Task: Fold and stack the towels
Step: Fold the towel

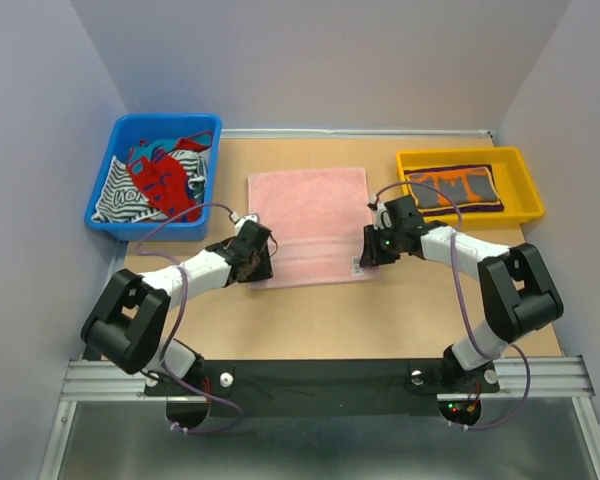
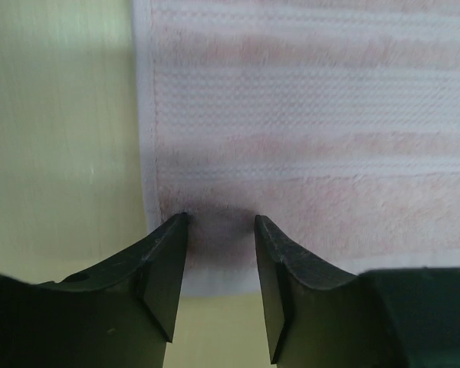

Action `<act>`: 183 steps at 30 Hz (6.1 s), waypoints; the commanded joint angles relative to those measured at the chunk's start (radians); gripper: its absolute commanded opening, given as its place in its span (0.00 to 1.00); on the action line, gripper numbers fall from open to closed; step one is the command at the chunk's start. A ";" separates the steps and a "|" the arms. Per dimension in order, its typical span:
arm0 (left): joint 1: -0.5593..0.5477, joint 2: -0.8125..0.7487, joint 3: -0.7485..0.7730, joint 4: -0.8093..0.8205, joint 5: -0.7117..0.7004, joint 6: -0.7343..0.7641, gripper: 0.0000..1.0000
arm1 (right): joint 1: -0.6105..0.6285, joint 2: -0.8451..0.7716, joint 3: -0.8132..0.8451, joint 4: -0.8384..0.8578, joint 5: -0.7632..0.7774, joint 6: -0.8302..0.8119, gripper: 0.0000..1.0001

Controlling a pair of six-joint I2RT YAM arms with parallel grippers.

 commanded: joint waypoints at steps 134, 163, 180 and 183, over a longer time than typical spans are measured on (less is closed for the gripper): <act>-0.398 -0.169 0.124 -0.264 -0.070 -0.200 0.84 | 0.144 -0.429 -0.134 -0.274 0.214 0.168 0.66; 0.116 -0.124 0.264 0.023 -0.063 0.569 0.98 | -0.080 0.155 0.528 -0.171 0.209 -0.536 0.77; 0.117 -0.048 0.266 -0.043 -0.199 0.530 0.96 | -0.161 0.405 0.694 -0.265 0.061 -0.748 0.56; 0.116 -0.045 0.268 -0.043 -0.198 0.530 0.96 | -0.161 0.418 0.700 -0.276 0.060 -0.751 0.57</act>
